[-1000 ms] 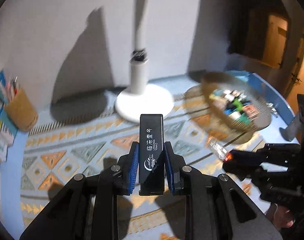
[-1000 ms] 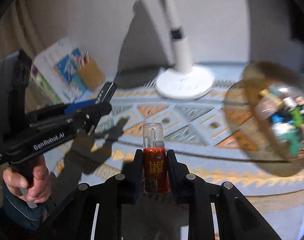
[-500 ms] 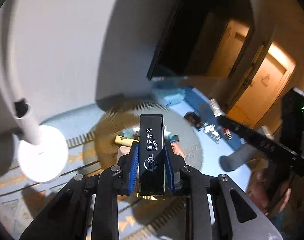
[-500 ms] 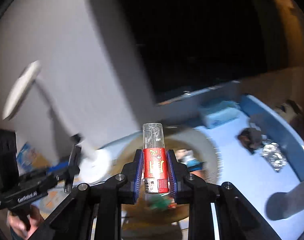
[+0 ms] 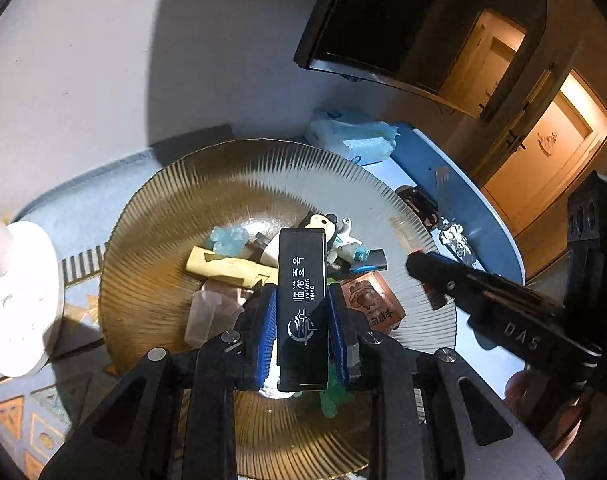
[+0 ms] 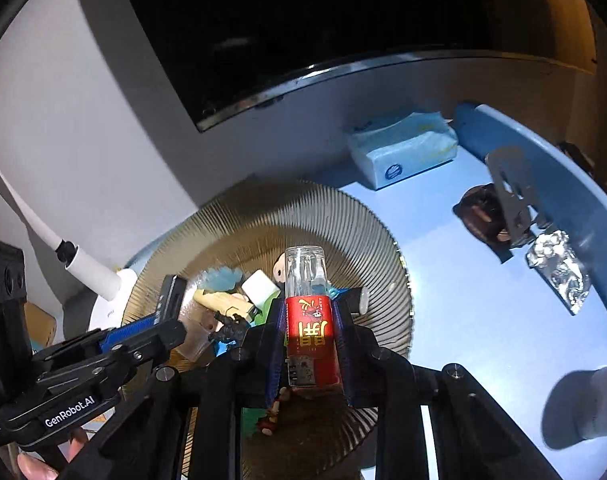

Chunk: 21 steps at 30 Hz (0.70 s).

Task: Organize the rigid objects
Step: 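Open both grippers to drop USB stick and vial into the bowl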

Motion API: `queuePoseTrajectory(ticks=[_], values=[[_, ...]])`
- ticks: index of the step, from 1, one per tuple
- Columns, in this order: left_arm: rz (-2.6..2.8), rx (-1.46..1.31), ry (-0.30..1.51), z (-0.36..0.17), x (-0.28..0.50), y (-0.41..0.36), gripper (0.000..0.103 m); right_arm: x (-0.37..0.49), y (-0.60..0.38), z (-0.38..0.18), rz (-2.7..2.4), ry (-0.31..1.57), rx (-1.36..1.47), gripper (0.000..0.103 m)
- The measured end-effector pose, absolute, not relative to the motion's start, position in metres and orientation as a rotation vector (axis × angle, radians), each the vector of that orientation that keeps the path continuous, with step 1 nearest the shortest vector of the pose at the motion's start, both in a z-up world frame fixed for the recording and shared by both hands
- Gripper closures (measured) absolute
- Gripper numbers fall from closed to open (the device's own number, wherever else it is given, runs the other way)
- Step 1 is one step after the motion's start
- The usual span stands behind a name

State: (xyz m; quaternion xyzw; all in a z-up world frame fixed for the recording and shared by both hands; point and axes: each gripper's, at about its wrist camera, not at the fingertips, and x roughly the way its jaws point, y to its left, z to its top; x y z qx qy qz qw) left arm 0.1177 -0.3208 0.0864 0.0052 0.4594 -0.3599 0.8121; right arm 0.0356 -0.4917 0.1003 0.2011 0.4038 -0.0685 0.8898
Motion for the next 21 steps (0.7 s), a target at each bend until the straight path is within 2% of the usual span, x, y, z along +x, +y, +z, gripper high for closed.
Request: queuePoseTrajectory(ticks=[2,3,4,5,6,7,15,21], values=[[-0.746,0.022,0.979,0.086,0.120,-0.324,0.081,0.039,-0.491,0.098,-0.133,0.855,0.435,0.080],[-0.736,0.026,0.976,0.087,0.121,-0.324,0.068,0.042,-0.492,0.096,-0.125,0.864,0.444,0.078],[-0.717,0.034,0.970,0.087,0.121,-0.324,0.051,0.045,-0.492,0.094,-0.114,0.872,0.448,0.075],[-0.708,0.034,0.963,0.089,0.121,-0.322,0.043,0.046,-0.492,0.091,-0.110,0.879,0.446,0.072],[-0.702,0.030,0.951,0.092,0.118,-0.318,0.035,0.047,-0.491,0.090,-0.112,0.890,0.445,0.062],[-0.705,0.023,0.938,0.094,0.115,-0.314,0.035,0.046,-0.490,0.090,-0.110,0.899,0.447,0.055],[-0.680,0.069,0.823,0.142,0.070,-0.258,0.035,0.007,-0.465,0.123,-0.058,0.819,0.423,0.054],[-0.585,0.072,0.676,0.202,0.018,-0.181,0.035,-0.024,-0.408,0.168,0.054,0.738,0.379,0.050]])
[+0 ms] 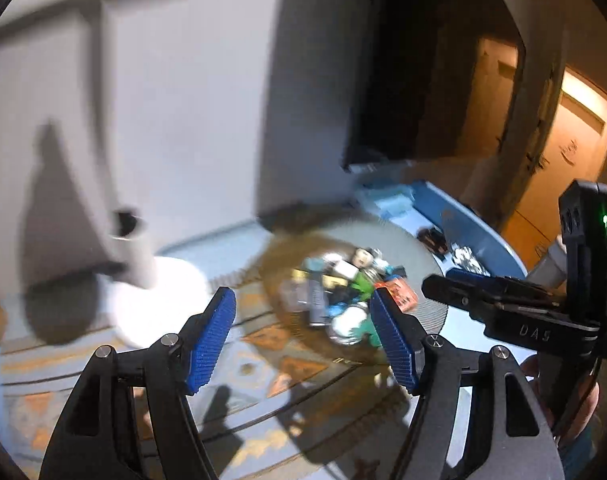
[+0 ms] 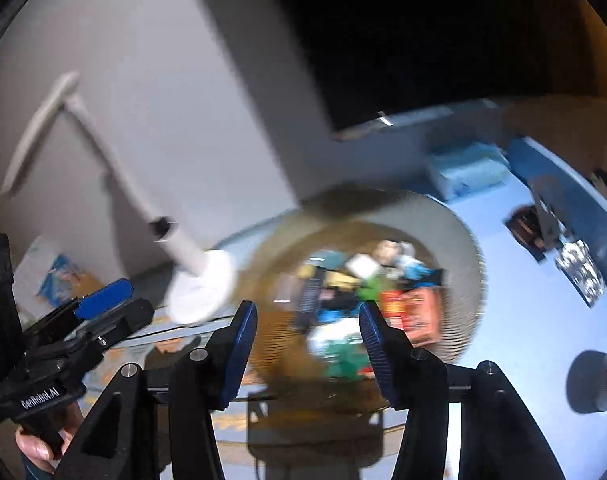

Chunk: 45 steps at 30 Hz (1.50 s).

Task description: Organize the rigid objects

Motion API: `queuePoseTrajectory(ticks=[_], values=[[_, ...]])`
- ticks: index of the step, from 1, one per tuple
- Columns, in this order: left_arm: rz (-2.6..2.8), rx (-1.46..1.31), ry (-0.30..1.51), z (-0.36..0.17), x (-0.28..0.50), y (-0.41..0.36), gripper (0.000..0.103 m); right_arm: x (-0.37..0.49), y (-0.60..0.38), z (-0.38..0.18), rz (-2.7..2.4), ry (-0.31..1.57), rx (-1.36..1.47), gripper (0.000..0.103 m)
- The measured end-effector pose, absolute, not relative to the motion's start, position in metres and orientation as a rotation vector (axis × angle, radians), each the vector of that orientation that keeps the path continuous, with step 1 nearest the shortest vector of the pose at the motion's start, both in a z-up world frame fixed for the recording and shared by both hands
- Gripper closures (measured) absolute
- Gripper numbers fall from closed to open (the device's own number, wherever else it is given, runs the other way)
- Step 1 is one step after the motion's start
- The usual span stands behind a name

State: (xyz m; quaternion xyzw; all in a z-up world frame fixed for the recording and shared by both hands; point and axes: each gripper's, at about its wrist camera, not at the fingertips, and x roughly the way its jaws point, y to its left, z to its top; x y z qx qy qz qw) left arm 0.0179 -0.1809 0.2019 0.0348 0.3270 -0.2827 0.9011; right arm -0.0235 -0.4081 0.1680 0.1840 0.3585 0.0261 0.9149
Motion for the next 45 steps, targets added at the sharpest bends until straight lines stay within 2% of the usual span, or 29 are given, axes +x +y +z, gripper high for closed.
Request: queuePoseTrajectory(ticks=[2,3,8,14,15,16,17,22,28,36,39,42,45], values=[[-0.546,0.058,0.628,0.222,0.000,-0.150,0.033,-0.034,-0.381,0.185,0.084,0.704,0.341,0.044],[-0.523,0.053,0.605,0.231,-0.009,-0.135,0.029,-0.040,-0.367,0.193,0.109,0.686,0.324,0.042],[-0.382,0.055,0.495,0.254,-0.056,-0.077,0.019,-0.066,-0.299,0.220,0.188,0.613,0.230,0.040],[-0.231,0.081,0.431,0.224,-0.091,-0.037,0.017,-0.079,-0.233,0.196,0.211,0.620,0.148,0.038],[-0.199,0.094,0.417,0.215,-0.093,-0.033,0.014,-0.079,-0.225,0.189,0.212,0.626,0.134,0.038],[-0.141,0.127,0.396,0.202,-0.094,-0.030,0.005,-0.079,-0.217,0.180,0.210,0.628,0.121,0.038],[-0.101,0.142,0.384,0.192,-0.094,-0.028,0.001,-0.079,-0.210,0.174,0.204,0.623,0.109,0.038],[-0.063,0.018,0.458,0.141,-0.080,0.000,0.000,-0.073,-0.187,0.133,0.169,0.647,0.059,0.038],[-0.106,-0.022,0.540,0.084,-0.067,-0.006,0.000,-0.074,-0.180,0.087,0.096,0.646,-0.006,0.038],[-0.078,-0.035,0.566,0.061,-0.062,0.000,0.000,-0.069,-0.181,0.057,0.075,0.683,-0.027,0.037],[-0.088,-0.039,0.565,0.059,-0.064,-0.001,0.000,-0.069,-0.184,0.056,0.077,0.683,-0.009,0.029],[-0.086,-0.013,0.556,0.059,-0.065,-0.006,0.000,-0.071,-0.184,0.057,0.069,0.674,-0.006,0.027],[-0.085,0.023,0.551,0.059,-0.067,-0.012,0.000,-0.074,-0.184,0.058,0.065,0.659,-0.011,0.017]])
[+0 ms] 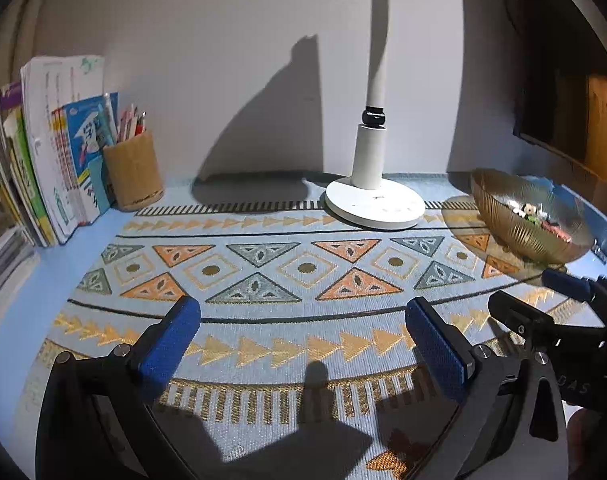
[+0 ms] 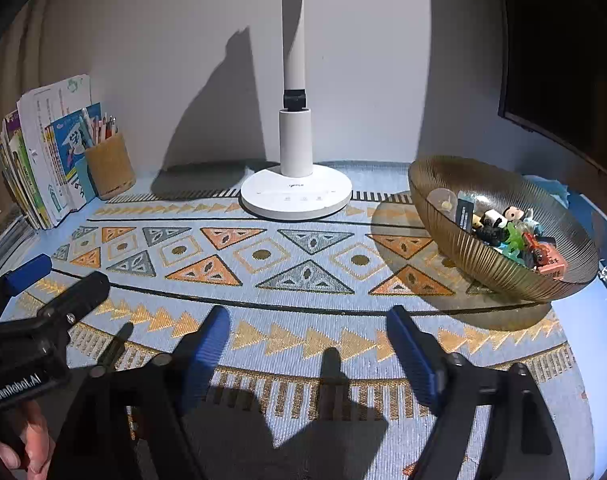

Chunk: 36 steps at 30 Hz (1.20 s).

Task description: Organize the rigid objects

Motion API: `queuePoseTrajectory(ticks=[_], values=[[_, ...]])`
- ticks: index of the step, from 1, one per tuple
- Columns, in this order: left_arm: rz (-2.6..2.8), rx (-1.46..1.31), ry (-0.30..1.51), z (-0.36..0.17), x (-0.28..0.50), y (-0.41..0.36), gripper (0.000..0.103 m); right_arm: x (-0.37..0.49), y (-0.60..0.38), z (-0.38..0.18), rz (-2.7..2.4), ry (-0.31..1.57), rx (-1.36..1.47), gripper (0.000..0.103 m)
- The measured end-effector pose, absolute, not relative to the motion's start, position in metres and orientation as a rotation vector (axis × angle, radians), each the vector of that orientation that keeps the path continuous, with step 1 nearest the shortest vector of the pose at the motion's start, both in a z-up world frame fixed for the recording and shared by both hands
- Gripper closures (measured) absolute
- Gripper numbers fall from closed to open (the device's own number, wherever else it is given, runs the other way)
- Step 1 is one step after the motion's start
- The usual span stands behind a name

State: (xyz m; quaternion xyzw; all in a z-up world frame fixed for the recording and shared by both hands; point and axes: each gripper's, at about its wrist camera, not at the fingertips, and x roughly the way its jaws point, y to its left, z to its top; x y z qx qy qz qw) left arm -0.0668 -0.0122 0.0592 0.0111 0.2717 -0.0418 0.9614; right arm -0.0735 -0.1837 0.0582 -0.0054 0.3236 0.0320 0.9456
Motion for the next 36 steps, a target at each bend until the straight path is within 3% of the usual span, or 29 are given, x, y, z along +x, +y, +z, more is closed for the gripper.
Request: queuePoseTrajectory(ticks=[36], values=[[-0.057,-0.010,0.610,0.054,-0.058,-0.003,0.000,-0.072,-0.184,0.056,0.040,0.678,-0.009,0.009]])
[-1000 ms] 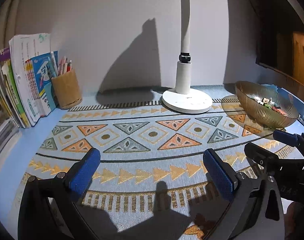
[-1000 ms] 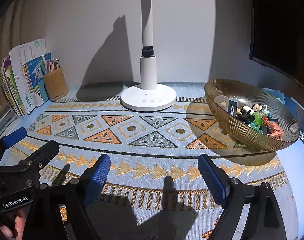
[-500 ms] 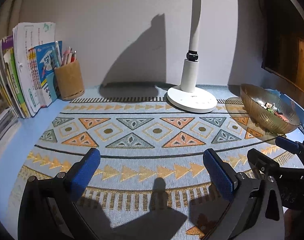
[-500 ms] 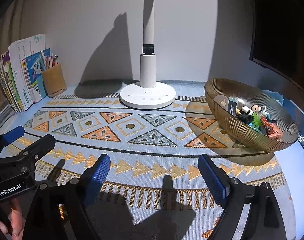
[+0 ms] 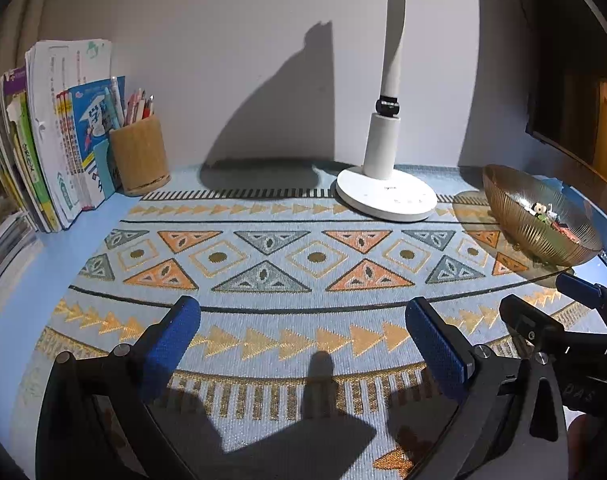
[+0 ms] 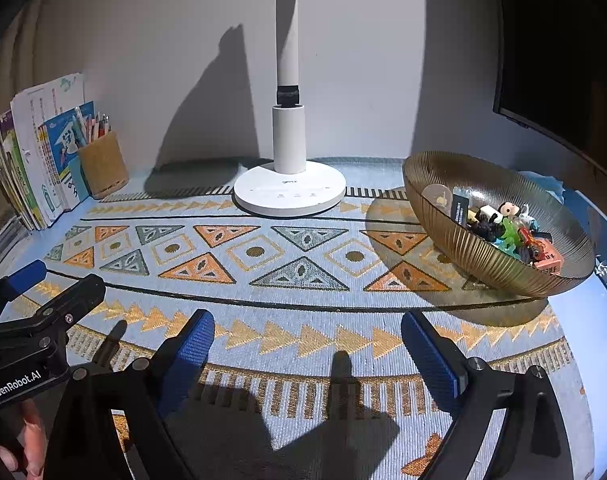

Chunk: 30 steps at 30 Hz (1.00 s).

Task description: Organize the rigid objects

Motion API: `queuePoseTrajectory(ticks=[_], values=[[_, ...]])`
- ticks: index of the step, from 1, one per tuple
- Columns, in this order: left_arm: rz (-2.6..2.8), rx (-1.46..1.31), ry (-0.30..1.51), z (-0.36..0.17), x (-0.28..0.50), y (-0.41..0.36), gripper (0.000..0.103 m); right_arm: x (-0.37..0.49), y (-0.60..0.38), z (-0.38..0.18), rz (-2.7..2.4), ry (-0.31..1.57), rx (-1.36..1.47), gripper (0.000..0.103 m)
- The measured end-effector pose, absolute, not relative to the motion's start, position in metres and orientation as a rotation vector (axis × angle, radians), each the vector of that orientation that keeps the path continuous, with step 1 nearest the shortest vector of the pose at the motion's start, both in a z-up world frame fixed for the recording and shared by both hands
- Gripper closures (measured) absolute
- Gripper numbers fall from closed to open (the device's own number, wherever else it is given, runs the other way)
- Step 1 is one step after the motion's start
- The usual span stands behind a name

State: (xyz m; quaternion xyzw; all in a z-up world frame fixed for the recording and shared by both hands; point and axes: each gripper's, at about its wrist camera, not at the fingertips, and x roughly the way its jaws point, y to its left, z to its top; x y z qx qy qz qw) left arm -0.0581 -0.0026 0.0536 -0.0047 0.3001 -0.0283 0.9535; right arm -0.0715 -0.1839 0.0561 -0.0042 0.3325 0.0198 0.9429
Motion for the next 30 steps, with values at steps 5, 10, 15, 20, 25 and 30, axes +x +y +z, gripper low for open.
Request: queuePoseTrajectory(ticks=[5,10,15,20,25,30], values=[[-0.029,0.021,0.773,0.038,-0.038,-0.007,0.000,-0.062,-0.182,0.049,0.037,0.747,-0.028,0.005],[-0.040,0.001,0.858,0.027,-0.033,-0.004,0.001,-0.049,-0.176,0.037,0.055,0.854,-0.054,0.005],[-0.044,0.001,0.968,0.011,-0.025,-0.005,0.001,-0.040,-0.178,0.021,0.063,0.971,-0.042,0.005],[-0.034,0.017,0.981,0.008,-0.022,-0.009,0.000,-0.034,-0.184,0.013,0.074,1.021,-0.007,0.004],[-0.013,0.006,0.977,0.008,-0.024,-0.008,0.000,-0.036,-0.185,0.011,0.060,1.024,-0.010,0.000],[-0.019,0.010,0.966,0.008,-0.023,-0.008,0.000,-0.036,-0.184,0.010,0.044,1.013,-0.008,0.000]])
